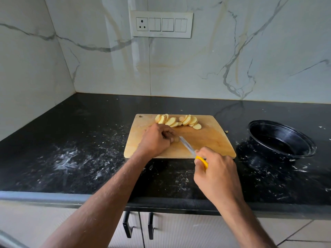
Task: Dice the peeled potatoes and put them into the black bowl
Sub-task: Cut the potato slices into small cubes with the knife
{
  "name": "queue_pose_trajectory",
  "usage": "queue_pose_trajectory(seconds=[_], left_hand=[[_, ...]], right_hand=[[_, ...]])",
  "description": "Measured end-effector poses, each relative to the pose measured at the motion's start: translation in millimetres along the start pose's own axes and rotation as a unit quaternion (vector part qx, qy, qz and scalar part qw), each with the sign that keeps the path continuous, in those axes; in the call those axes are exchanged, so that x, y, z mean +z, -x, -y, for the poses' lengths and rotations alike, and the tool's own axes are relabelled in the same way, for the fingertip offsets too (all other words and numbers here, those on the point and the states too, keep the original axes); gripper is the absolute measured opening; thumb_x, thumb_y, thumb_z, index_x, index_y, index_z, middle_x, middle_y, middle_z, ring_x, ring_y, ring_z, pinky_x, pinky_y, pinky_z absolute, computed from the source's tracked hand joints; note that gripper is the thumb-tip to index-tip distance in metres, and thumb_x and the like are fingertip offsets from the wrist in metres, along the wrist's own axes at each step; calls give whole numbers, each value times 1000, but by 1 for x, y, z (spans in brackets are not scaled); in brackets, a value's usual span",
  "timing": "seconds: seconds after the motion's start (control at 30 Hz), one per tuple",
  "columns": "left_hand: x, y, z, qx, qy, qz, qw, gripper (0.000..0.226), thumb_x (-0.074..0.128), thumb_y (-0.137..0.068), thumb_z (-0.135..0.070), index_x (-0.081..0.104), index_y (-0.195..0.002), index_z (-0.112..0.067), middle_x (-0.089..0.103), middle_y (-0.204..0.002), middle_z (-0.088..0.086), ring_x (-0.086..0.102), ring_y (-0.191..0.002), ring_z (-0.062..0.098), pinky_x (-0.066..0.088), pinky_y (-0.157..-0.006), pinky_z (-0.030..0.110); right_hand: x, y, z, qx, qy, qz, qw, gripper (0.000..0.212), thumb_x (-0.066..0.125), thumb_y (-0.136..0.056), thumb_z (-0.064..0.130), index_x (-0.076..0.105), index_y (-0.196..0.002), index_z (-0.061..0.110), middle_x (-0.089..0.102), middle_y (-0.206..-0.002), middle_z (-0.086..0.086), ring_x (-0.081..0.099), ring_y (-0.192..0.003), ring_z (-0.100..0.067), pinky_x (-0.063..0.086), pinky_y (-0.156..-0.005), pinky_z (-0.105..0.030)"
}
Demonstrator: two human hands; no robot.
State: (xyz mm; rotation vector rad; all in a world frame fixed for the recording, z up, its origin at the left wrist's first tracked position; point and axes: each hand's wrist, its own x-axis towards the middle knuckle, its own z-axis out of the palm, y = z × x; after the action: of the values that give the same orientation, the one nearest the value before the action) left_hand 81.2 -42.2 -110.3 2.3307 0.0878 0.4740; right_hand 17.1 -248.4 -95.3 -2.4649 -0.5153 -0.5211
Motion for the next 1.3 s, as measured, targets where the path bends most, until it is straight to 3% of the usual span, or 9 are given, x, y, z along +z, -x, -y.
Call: queue_pose_trajectory(seconds=[0.13,0.3,0.5,0.6,0.7,0.9,1.03,1.2,1.3], left_hand=[[-4,3,-1,-35,27,-27,999,36,84,-75,-12,70,-104,-27,72,-78,-10,66,-77,5,56,-75,27],[-6,7,-2,-43,69,-43,996,39,85,-71,-3,68,-102,-19,74,-70,-10,68,-69,-6,46,-67,4],[-5,5,1,-33,75,-59,995,41,85,-70,-2,70,-101,-24,71,-68,-7,63,-63,0,49,-64,13],[-4,4,2,-16,73,-50,996,40,84,-71,0,77,-102,-25,64,-67,-10,54,-61,-1,42,-62,10],[-4,0,5,-5,41,-21,999,38,80,-76,-1,80,-104,-26,61,-69,-16,52,-66,2,43,-68,20],[-3,-8,4,-22,3,16,1000,40,75,-78,-5,73,-75,-45,66,-69,-21,52,-68,3,51,-79,37],[-3,-9,4,-27,1,35,999,40,76,-79,-9,71,-71,-48,71,-77,-18,56,-73,4,53,-91,47],[-4,-8,4,-15,-10,56,998,38,78,-79,-17,71,-77,-54,72,-81,-11,59,-79,8,50,-94,54],[-3,-7,2,-18,-20,43,999,39,72,-81,-14,70,-72,-52,71,-84,-20,58,-87,7,48,-97,52]], right_hand=[[10,-11,11,-9,-9,-24,1000,5,63,-91,19,65,-94,23,66,-68,4,59,-58,-18,52,-54,-37],[30,-20,18,5,-2,0,1000,9,60,-95,24,63,-103,25,68,-76,4,60,-62,-14,43,-55,-20],[36,-21,14,-9,16,-1,1000,10,60,-94,25,63,-103,27,65,-71,4,46,-55,-13,29,-51,-17],[37,-20,14,-7,20,12,1000,14,58,-95,25,63,-107,27,65,-73,1,47,-59,-17,33,-57,-22],[33,-20,17,-8,15,26,1000,18,58,-95,24,63,-113,27,68,-81,-1,44,-63,-17,30,-58,-22],[28,-17,19,-11,20,73,997,25,56,-96,22,60,-120,24,67,-91,-4,47,-73,-15,37,-61,-23],[25,-15,19,-10,26,84,996,25,57,-96,24,58,-121,25,66,-92,-3,53,-76,-15,48,-63,-24],[19,-11,18,-18,28,79,996,25,57,-98,26,57,-122,25,66,-93,-2,52,-75,-12,43,-61,-19],[17,-4,19,-24,37,68,997,26,57,-97,25,58,-123,24,67,-90,-3,50,-72,-15,43,-61,-22]])
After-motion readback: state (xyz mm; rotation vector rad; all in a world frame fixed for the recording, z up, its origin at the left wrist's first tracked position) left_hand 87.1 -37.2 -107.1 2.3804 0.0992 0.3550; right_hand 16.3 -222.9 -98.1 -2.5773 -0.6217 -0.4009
